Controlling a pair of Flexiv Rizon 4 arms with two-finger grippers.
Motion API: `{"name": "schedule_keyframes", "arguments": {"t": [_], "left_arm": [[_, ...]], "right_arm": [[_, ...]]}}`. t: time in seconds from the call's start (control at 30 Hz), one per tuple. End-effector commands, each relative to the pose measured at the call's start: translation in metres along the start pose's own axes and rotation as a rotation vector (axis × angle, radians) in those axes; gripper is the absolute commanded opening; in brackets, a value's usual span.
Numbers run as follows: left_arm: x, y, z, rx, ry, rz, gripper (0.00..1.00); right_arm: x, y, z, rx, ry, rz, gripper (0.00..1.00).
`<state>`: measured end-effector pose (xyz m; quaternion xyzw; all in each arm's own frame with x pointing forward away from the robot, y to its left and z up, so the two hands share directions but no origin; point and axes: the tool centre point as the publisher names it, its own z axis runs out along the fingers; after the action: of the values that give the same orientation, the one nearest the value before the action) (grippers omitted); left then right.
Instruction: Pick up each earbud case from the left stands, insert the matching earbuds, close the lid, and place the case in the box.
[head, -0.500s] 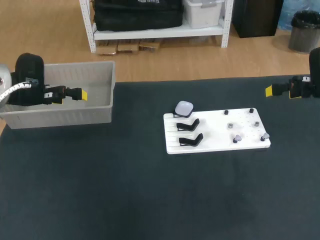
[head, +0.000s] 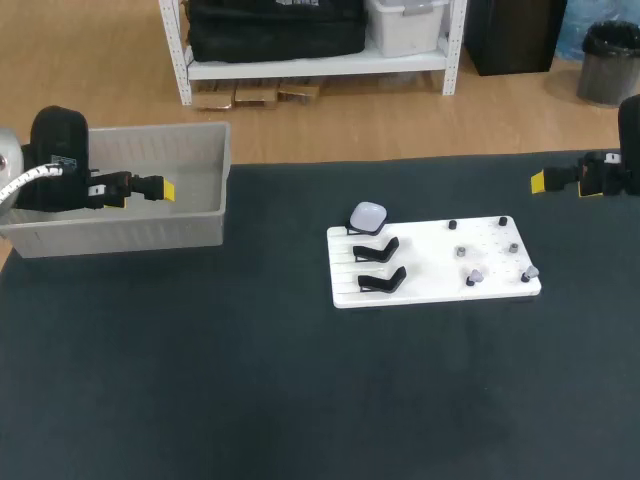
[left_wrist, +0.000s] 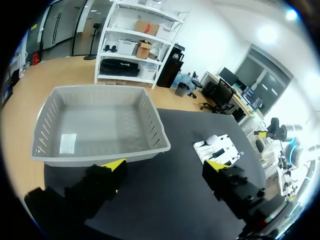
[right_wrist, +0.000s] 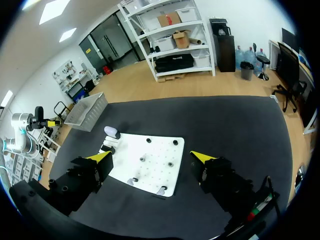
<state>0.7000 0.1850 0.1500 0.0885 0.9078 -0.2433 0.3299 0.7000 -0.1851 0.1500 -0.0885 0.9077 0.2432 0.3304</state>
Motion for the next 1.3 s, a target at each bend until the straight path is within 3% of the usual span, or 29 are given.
{"name": "schedule_keyframes", "arguments": {"t": [0.03, 0.3, 0.33, 0.37, 0.43, 0.47, 0.5, 0.53, 0.63, 1.1, 1.17, 1.2, 1.3], "left_arm": [[0.000, 0.000, 0.000, 0.000, 0.000, 0.000, 1.00], [0.000, 0.000, 0.000, 0.000, 0.000, 0.000, 1.00], [-0.005, -0.004, -0.002, 0.078, -0.113, 0.079, 1.00], [-0.014, -0.003, 0.000, 0.146, -0.156, 0.120, 1.00], [-0.021, -0.008, 0.000, 0.374, -0.283, 0.379, 1.00], [-0.021, -0.010, 0.000, 0.448, -0.333, 0.528, 1.00], [-0.019, -0.013, -0.001, 0.594, -0.369, 0.675, 1.00], [-0.019, -0.012, -0.001, 0.663, -0.360, 0.747, 1.00], [-0.011, -0.025, 0.004, 0.899, -0.179, 1.112, 1.00], [-0.011, -0.025, 0.004, 0.899, -0.179, 1.112, 1.00], [-0.010, -0.044, 0.016, 0.894, -0.187, 1.120, 1.00], [-0.010, -0.054, 0.025, 0.859, -0.130, 1.120, 1.00], [-0.015, -0.076, 0.051, 0.803, -0.074, 1.166, 1.00]], "right_arm": [[0.000, 0.000, 0.000, 0.000, 0.000, 0.000, 1.00], [0.000, 0.000, 0.000, 0.000, 0.000, 0.000, 1.00], [0.000, 0.000, 0.000, 0.000, 0.000, 0.000, 1.00], [0.000, 0.000, 0.000, 0.000, 0.000, 0.000, 1.00], [0.000, 0.000, 0.000, 0.000, 0.000, 0.000, 1.00], [0.000, 0.000, 0.000, 0.000, 0.000, 0.000, 1.00], [0.000, 0.000, 0.000, 0.000, 0.000, 0.000, 1.00], [0.000, 0.000, 0.000, 0.000, 0.000, 0.000, 1.00], [0.000, 0.000, 0.000, 0.000, 0.000, 0.000, 1.00], [0.000, 0.000, 0.000, 0.000, 0.000, 0.000, 1.00], [0.000, 0.000, 0.000, 0.000, 0.000, 0.000, 1.00], [0.000, 0.000, 0.000, 0.000, 0.000, 0.000, 1.00], [0.000, 0.000, 0.000, 0.000, 0.000, 0.000, 1.00]]}}
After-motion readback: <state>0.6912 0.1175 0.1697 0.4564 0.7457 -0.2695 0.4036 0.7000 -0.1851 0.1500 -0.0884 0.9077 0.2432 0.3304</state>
